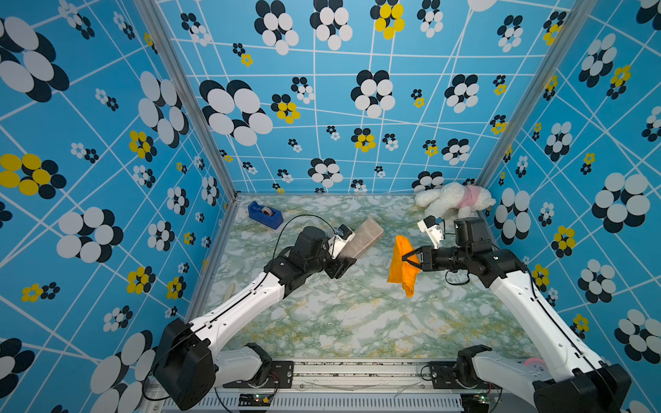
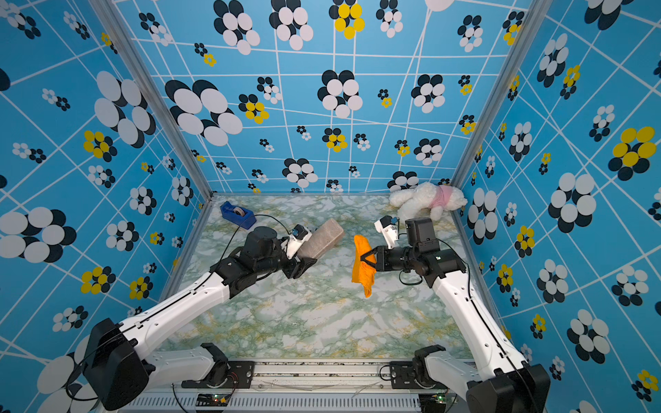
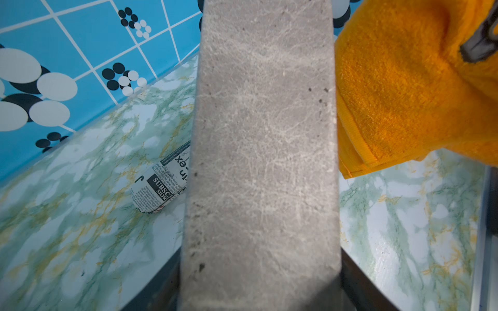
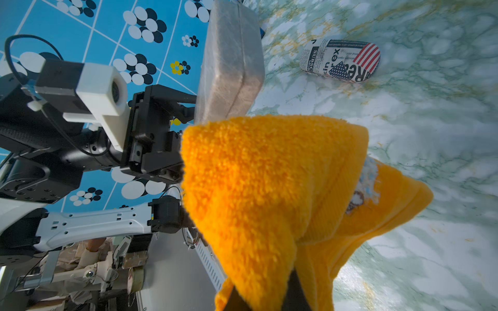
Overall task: Wipe the eyeglass case
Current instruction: Wipe the dirt from the eyeglass case.
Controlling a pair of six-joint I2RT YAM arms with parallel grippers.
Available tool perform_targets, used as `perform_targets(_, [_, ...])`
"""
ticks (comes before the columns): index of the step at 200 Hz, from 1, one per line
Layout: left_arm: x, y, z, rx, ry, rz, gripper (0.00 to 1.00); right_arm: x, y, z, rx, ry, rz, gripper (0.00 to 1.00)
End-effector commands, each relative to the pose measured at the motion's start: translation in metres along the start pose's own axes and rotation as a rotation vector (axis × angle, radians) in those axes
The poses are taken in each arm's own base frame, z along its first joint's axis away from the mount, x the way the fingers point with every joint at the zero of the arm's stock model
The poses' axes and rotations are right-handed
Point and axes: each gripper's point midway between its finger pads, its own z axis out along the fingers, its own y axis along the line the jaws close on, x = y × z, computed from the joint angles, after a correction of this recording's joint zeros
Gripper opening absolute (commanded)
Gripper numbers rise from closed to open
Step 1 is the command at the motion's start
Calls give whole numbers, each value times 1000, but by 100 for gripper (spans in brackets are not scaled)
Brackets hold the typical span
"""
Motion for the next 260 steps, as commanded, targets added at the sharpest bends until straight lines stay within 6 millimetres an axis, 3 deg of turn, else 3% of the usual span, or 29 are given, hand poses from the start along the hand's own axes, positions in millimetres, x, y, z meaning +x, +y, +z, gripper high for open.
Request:
perform_targets(1, [-44,-13,-5,169,-147,-250,2,-18,2,-4,7,-124,-40,0])
perform_targets(37, [-68,-21,-8,358,-246,-461,1,-31,3,4,-41,-178,-31,0])
perform_targets(78, [-90,-33,-10,603,-272,-712,2,-68,28,-2,-208,-372,-18,0])
perform_targets(100, [-96,-36,-12,679,-287,-785,2,-77,32,2,-232,-400,-25,0])
perform_targets(131, [-100,-35,-9,735,-276,-886,2,-78,60,6,-296,-388,-98,0])
perform_targets(158, [-118,-40,-16,931,-283,-995,0,-76,74,4,-287,-400,-162,0])
perform_targets(200, [-114,-46,-8,981,-239,-1032,0,-76,101,11,-295,-411,-251,0])
perform_targets(244, [-119,-77,-13,1079,-166,-1004,0,-88,95,24,-244,-403,-291,0])
perform_targets(260, [-119,-90,-18,1106,-140,-989,0,-97,81,27,-154,-408,-320,0])
